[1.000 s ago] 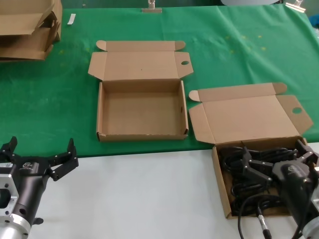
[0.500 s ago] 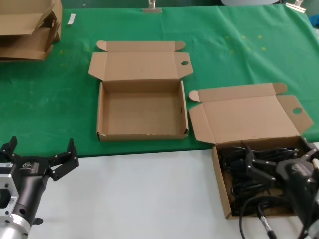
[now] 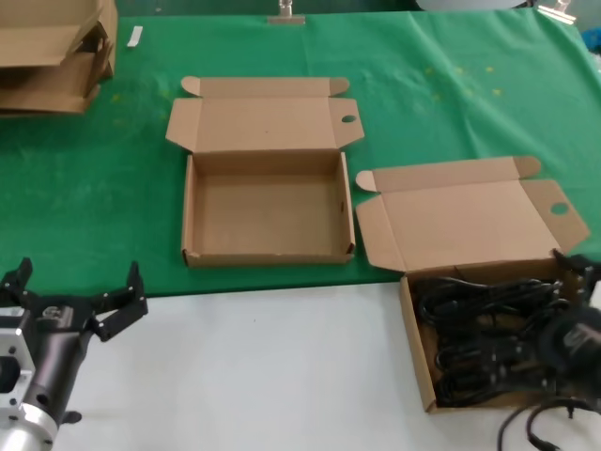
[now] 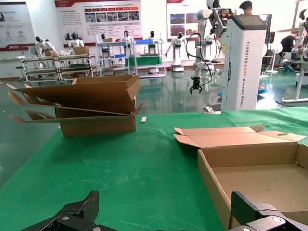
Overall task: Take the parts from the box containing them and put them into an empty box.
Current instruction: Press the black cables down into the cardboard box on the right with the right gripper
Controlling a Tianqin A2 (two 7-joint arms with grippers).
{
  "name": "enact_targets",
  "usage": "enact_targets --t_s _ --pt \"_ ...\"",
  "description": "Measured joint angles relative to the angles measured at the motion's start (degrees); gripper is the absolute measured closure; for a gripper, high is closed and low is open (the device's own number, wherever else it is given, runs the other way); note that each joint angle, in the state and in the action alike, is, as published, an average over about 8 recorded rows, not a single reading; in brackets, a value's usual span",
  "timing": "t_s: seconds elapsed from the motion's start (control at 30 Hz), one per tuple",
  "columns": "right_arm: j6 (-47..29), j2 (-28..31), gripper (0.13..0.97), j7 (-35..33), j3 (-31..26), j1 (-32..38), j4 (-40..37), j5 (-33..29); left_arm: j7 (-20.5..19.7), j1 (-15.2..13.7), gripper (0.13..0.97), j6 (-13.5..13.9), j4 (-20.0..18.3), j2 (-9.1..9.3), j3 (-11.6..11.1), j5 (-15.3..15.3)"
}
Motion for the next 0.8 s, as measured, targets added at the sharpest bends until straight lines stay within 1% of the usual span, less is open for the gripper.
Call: enact_targets --t_s 0.1,0.2,0.27,0.33,0.43,0.6,0.7,0.8 --pt "-4.4 2.6 0.129 -7.3 -0.5 1.2 -1.6 -1.2 0.0 0.0 0.132 0.0 0.0 0.00 0.0 0.0" --pt "-7.4 5.5 0.129 -12.8 -2.4 3.9 -3.9 -3.5 0.0 0.0 0.132 0.0 0.0 0.00 0.0 0.0" --pt "-8.9 7.6 0.129 -14.7 -4.2 6.1 -5.1 -6.1 0.0 0.0 0.132 0.0 0.0 0.00 0.0 0.0" --pt "-10.1 9.7 0.129 -14.8 -6.3 8.3 -5.8 -9.5 0.0 0.0 0.132 0.0 0.0 0.00 0.0 0.0" --pt "-12.0 12.5 0.129 -11.6 -9.5 11.8 -5.7 -16.2 0.0 0.0 0.132 0.0 0.0 0.00 0.0 0.0" --pt "-16.3 15.3 0.129 -1.8 -13.9 16.8 -3.3 -29.2 0.0 0.0 0.132 0.0 0.0 0.00 0.0 0.0" --pt "-19.3 15.2 0.129 4.1 -15.3 19.0 -1.4 -37.2 0.0 0.0 0.132 0.0 0.0 0.00 0.0 0.0" --pt "-22.5 14.0 0.129 9.2 -15.8 20.4 0.6 -44.7 0.0 0.0 0.132 0.0 0.0 0.00 0.0 0.0"
